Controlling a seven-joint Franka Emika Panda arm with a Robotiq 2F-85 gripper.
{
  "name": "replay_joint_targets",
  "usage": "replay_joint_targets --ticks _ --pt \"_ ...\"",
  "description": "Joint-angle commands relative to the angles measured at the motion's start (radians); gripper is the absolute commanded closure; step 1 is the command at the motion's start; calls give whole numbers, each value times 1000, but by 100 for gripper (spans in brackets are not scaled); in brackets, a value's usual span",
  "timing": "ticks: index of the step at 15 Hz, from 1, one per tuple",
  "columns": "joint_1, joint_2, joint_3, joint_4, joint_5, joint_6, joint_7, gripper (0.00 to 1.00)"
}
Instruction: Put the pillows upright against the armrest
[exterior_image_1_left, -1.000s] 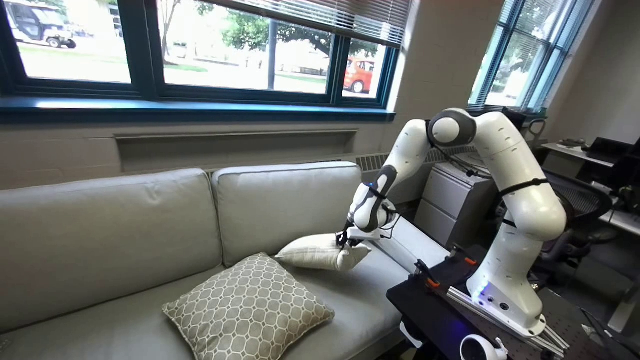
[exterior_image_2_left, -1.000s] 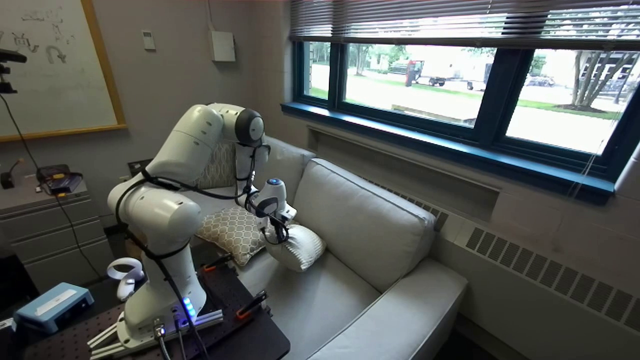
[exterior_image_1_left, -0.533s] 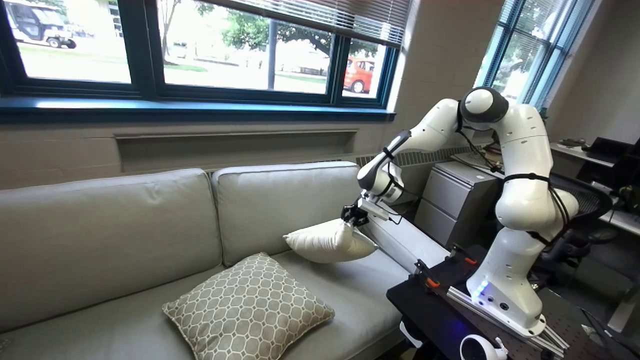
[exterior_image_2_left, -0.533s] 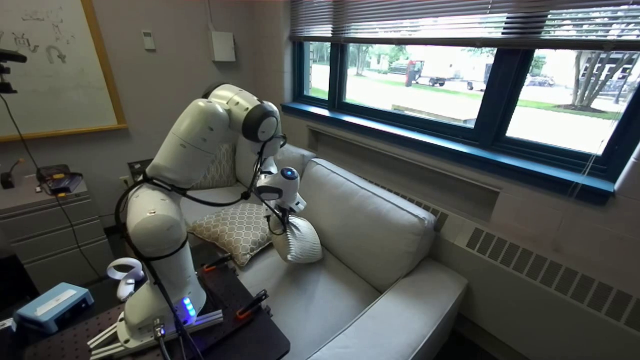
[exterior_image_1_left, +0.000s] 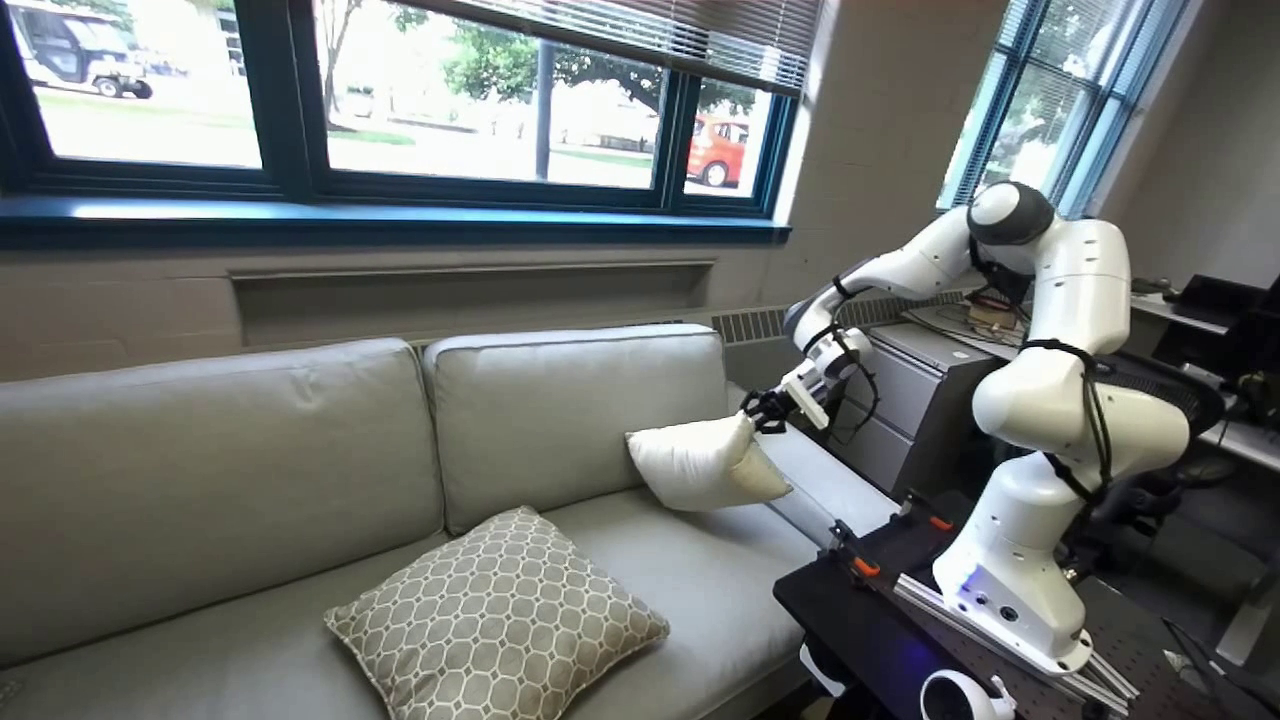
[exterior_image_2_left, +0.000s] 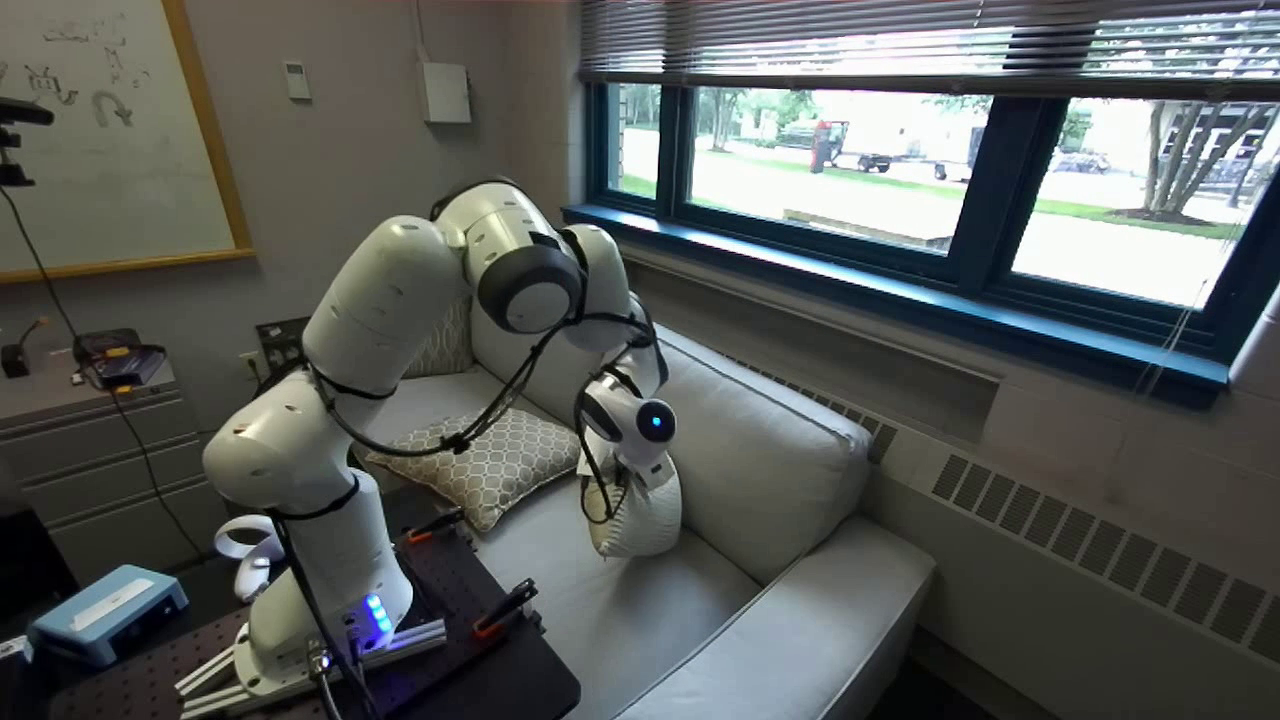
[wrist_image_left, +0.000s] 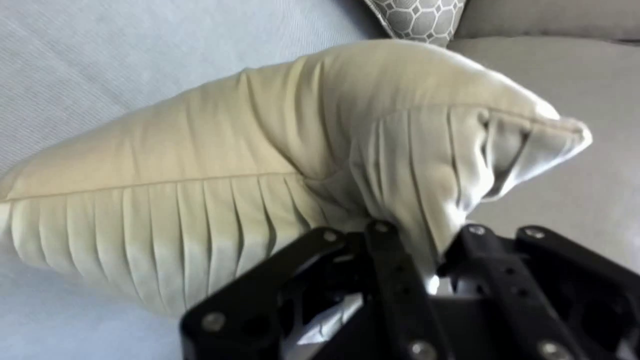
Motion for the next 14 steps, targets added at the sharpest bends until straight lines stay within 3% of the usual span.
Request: replay_joint_targets --ticks 1,2,3,6,14 --pt "-196 101 -50 35 30 -151 -116 88" --pt "-242 132 -76 44 23 -189 -128 88" --pt "-170 113 -203 67 109 -300 -174 88" --pt "-133 191 -372 133 205 -512 -199 88" --pt "42 369 -670 181 642 -943 -193 88"
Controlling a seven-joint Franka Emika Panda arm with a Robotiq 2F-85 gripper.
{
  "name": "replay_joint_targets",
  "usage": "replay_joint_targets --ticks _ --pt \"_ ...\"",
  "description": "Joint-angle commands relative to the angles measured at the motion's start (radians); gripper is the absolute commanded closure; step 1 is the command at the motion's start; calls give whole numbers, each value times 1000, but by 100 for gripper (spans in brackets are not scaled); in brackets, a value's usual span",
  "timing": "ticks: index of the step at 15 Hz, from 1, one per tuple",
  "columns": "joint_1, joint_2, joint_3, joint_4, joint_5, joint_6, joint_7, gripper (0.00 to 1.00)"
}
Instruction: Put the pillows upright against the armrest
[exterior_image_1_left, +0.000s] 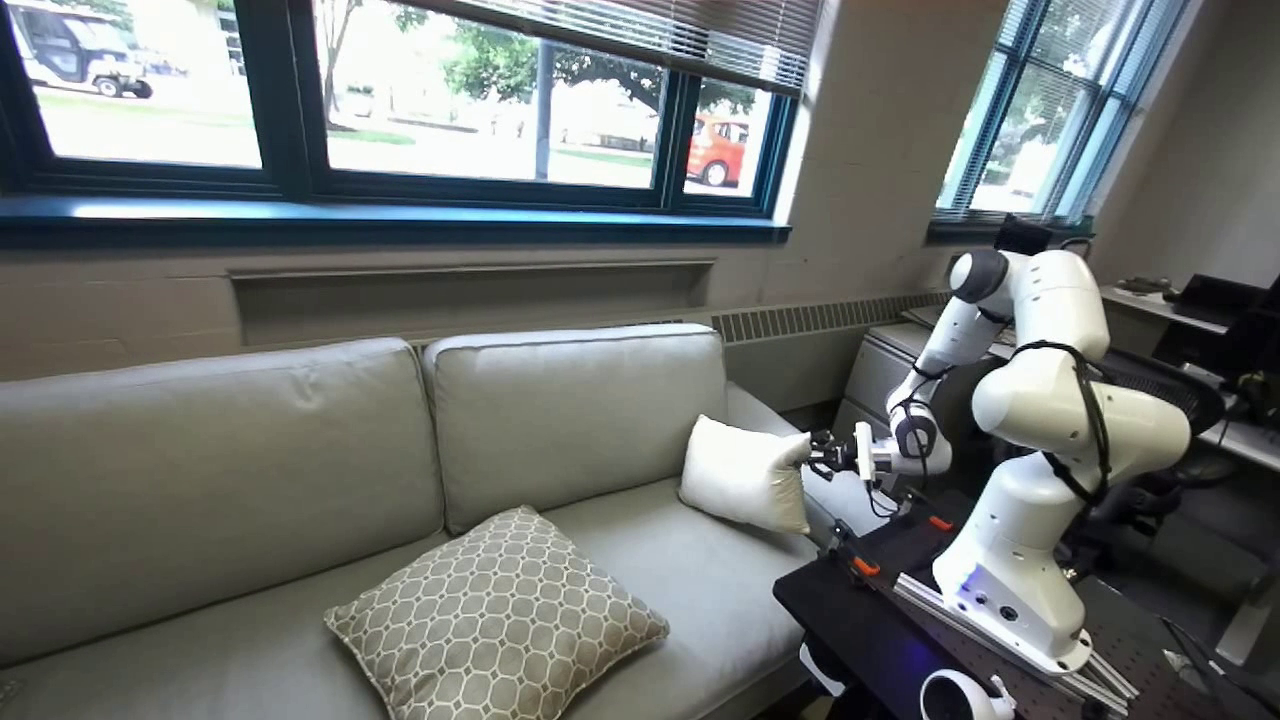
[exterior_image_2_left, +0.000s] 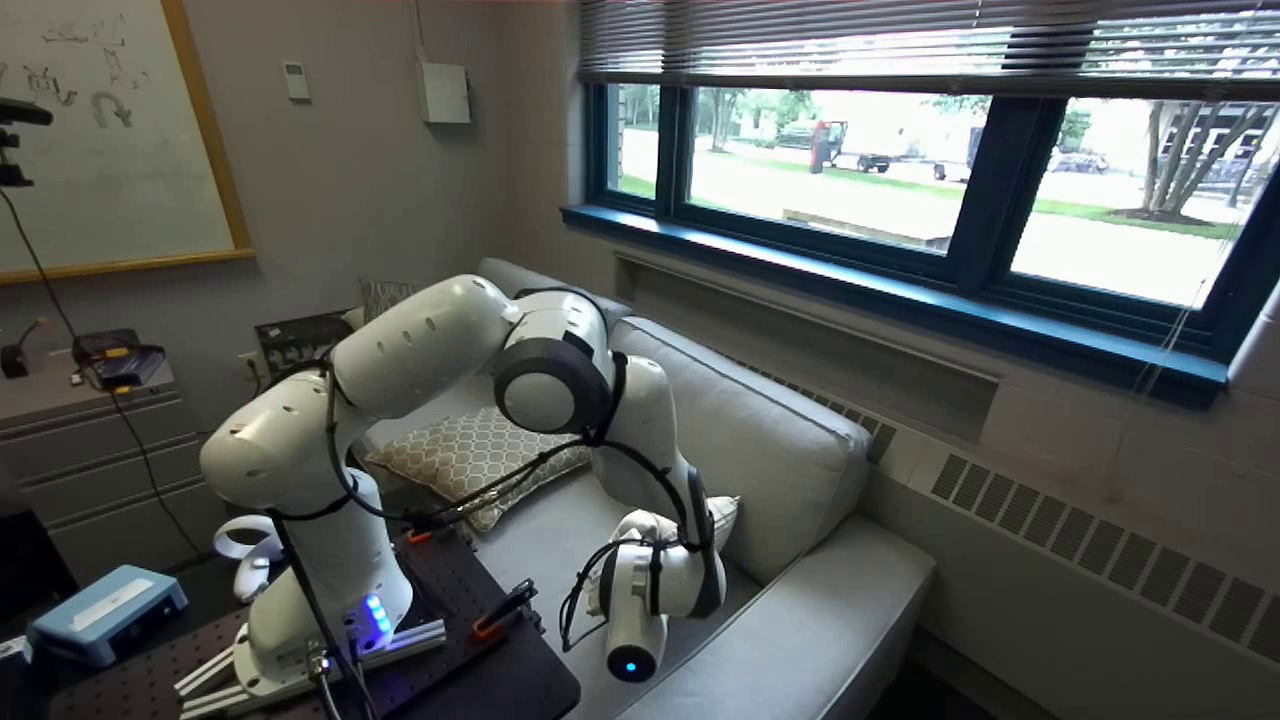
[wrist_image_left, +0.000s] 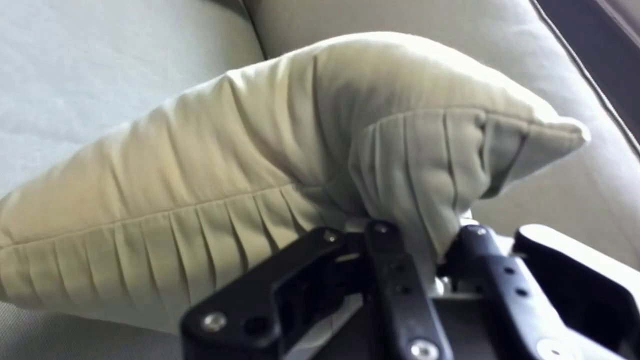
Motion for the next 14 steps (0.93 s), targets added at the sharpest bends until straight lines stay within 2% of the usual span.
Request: replay_joint_targets --ticks 1,3,6,10,14 --pt "68 71 -106 7 198 -164 -3 89" --pt "120 72 -180 -26 296 -201 -24 89" --pt "228 0 -282 -74 380 -171 -62 89" --pt "396 -122 -409 -207 426 -135 -130 91" --pt "587 -287 -499 -325 396 53 -165 91"
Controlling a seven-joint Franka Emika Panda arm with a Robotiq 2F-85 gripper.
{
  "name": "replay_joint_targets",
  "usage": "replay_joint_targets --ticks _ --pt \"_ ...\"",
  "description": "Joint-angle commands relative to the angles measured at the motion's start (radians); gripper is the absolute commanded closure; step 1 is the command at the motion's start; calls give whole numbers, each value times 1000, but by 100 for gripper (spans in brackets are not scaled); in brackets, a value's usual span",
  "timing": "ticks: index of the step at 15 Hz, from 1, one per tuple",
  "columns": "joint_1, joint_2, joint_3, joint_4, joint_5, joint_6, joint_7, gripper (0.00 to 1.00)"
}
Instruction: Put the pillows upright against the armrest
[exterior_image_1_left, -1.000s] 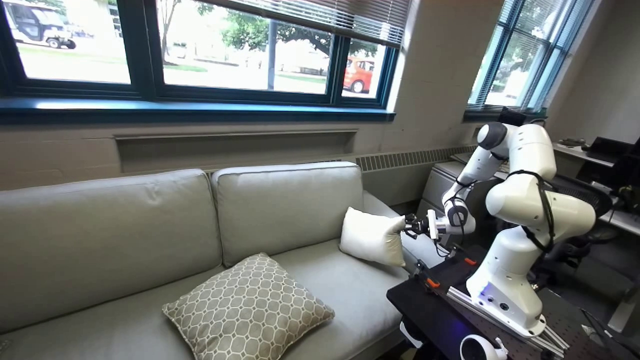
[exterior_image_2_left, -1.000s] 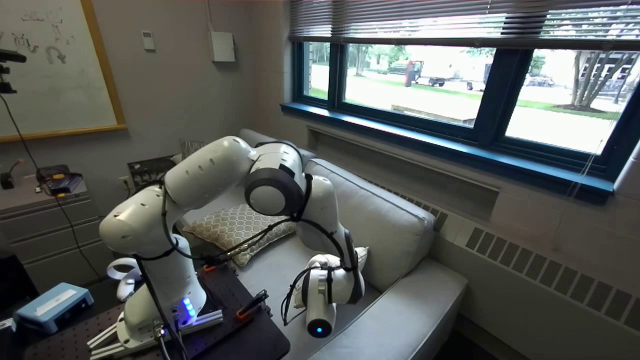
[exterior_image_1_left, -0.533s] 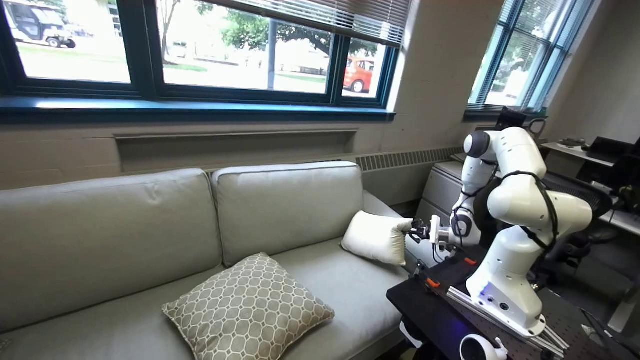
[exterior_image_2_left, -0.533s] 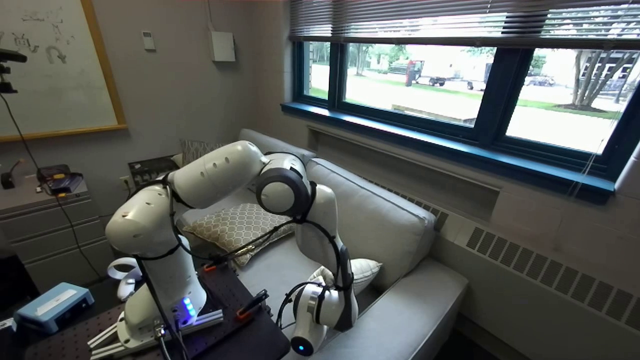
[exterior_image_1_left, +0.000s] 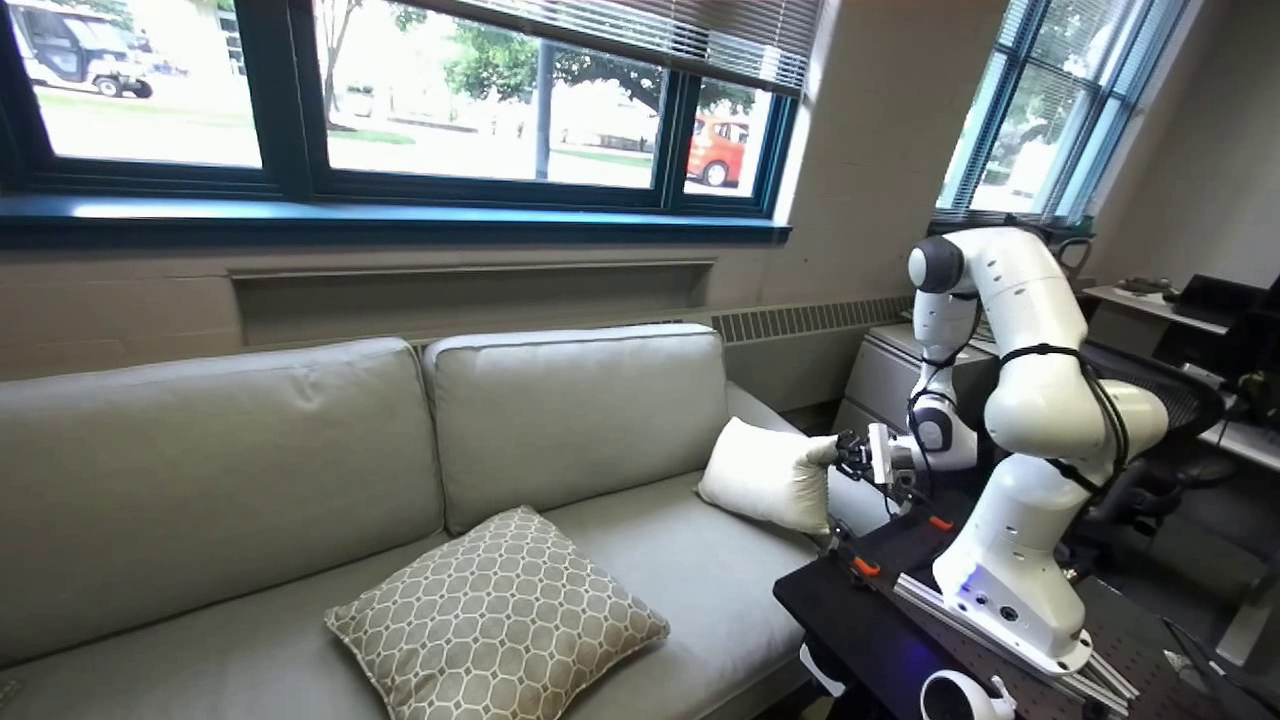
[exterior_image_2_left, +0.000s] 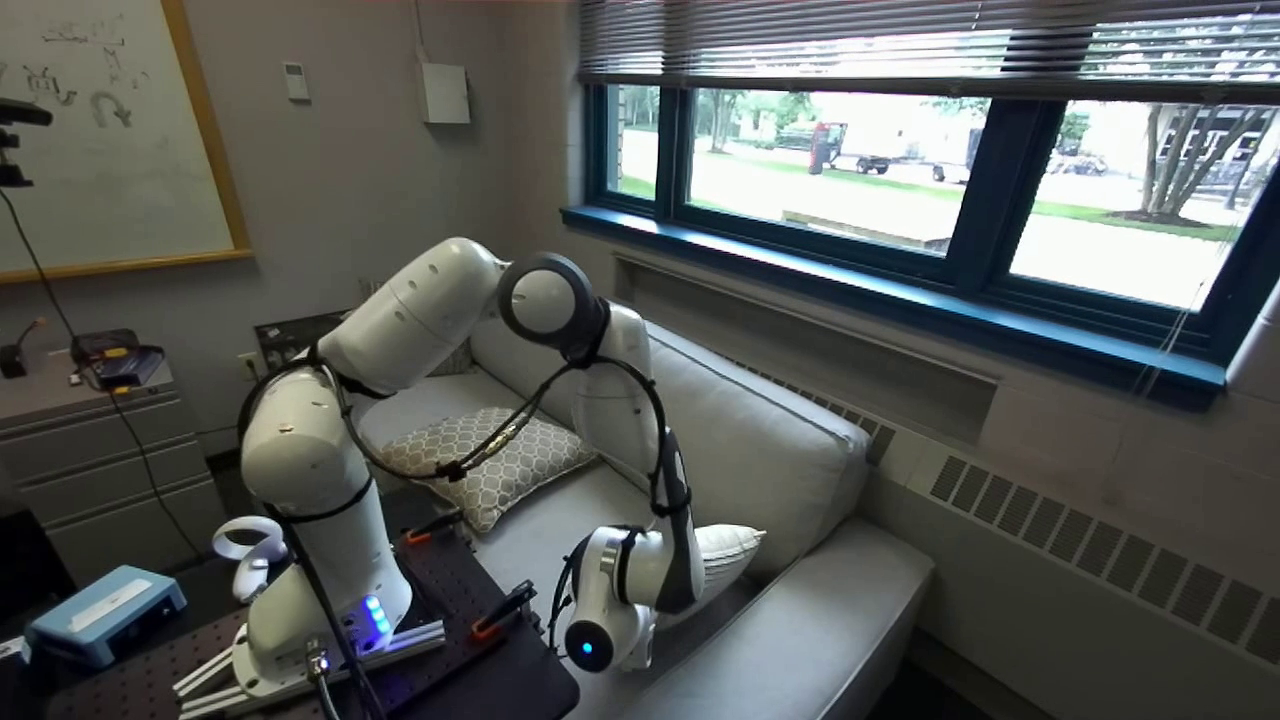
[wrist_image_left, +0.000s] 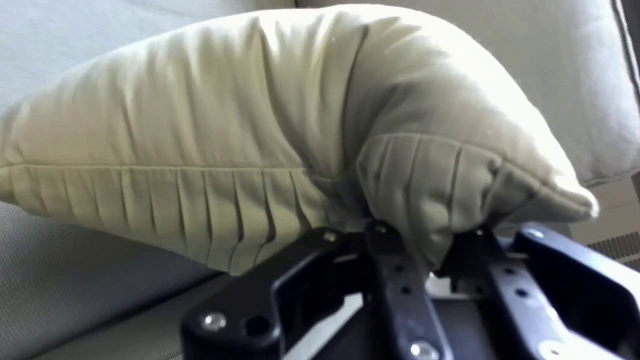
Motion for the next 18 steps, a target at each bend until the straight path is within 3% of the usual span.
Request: replay_joint_targets --ticks 1,7,11,12,18 --pt "171 -210 -70 -146 -4 204 -32 90" --pt "355 -365 -42 -153 -113 683 12 90" --pt "418 -314 43 -72 -208 972 84 90" --pt "457 -283 32 -57 -245 1010 115 90" --pt "442 -131 44 16 -374 1035 269 88"
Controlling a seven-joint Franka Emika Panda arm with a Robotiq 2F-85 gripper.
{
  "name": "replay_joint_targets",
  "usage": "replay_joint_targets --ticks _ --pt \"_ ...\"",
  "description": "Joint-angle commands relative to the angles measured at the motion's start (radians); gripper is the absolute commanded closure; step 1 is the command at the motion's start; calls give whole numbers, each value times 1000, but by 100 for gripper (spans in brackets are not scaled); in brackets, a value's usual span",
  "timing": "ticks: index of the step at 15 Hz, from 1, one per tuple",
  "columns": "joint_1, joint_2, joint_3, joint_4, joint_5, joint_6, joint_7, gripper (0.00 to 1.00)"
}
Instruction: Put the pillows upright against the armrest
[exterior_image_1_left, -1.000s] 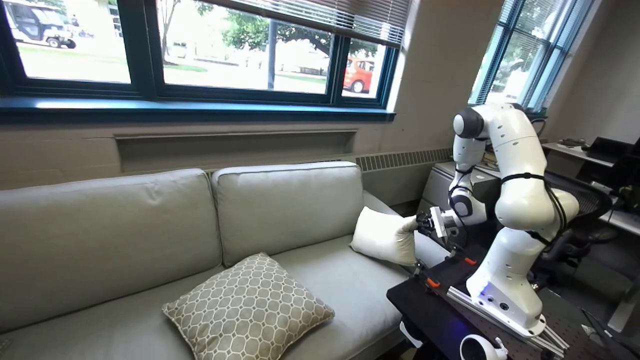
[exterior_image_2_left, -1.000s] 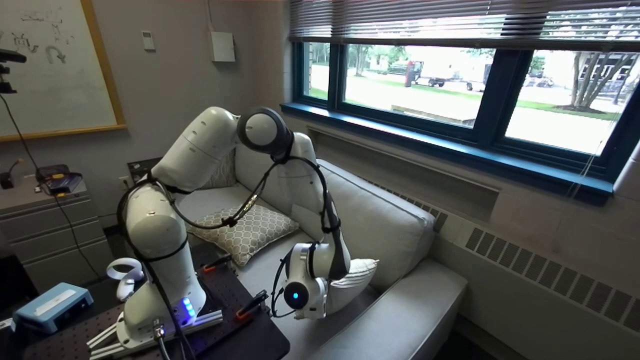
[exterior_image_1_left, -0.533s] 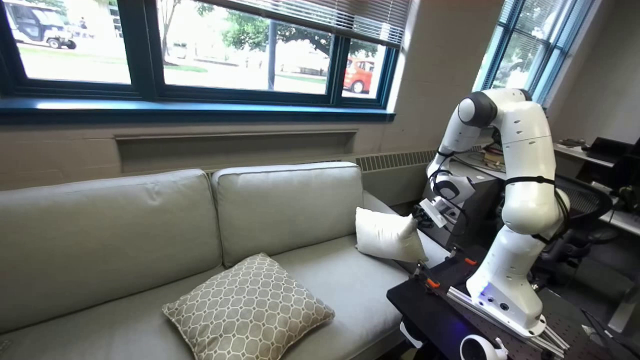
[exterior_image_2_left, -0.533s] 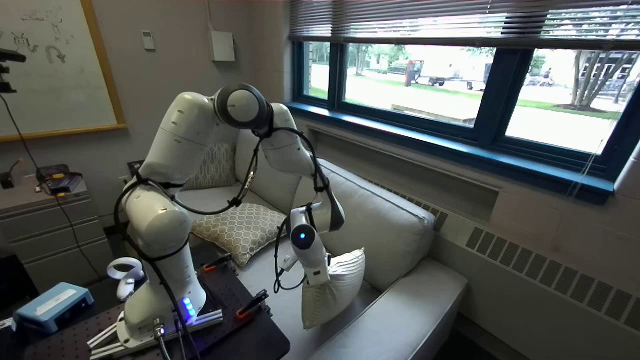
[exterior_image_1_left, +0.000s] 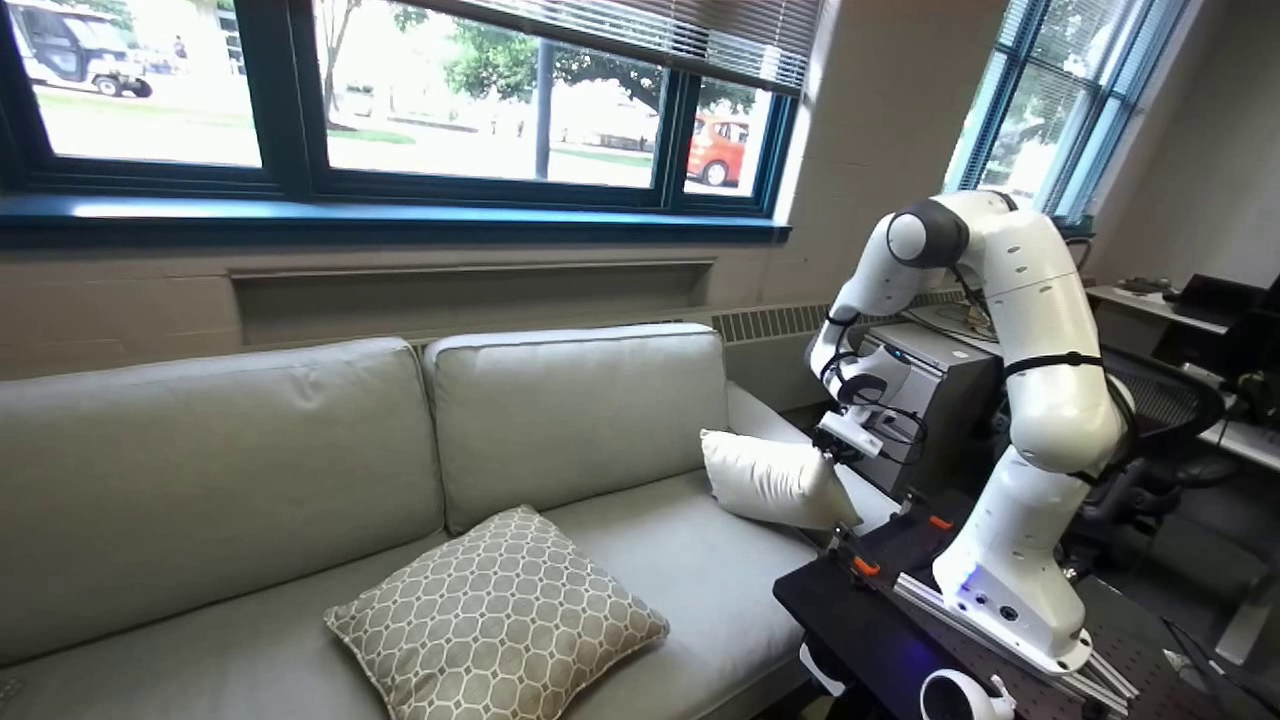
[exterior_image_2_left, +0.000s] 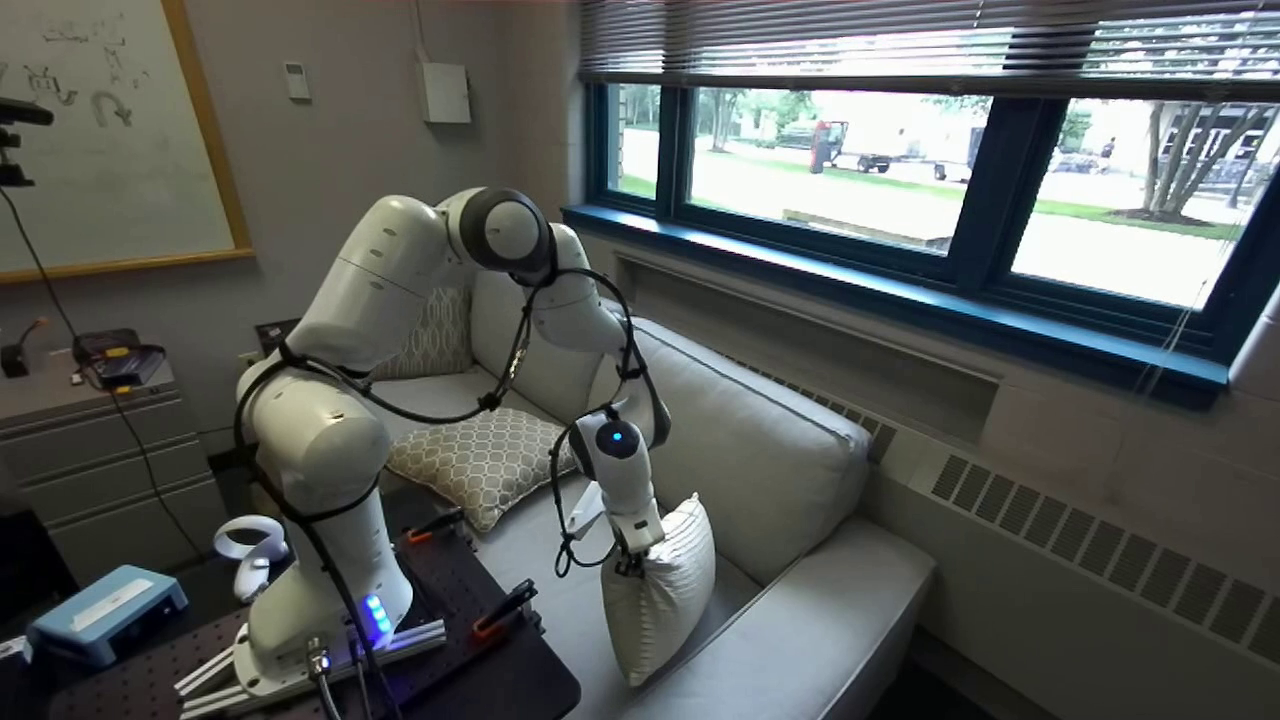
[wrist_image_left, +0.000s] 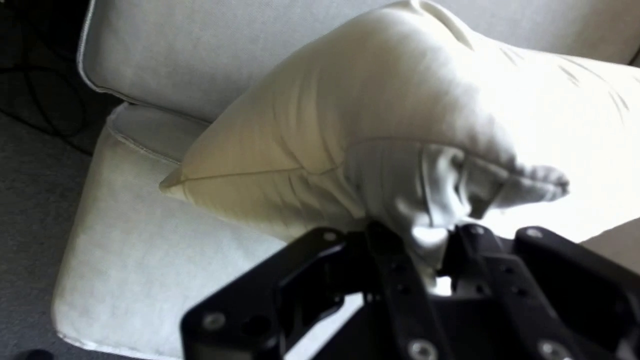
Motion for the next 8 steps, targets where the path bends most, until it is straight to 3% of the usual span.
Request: replay_joint_targets --ticks 1,8 --pt "-34 89 -10 63 -44 -5 104 88" --pt "-132 112 -38 110 -10 -56 308 88"
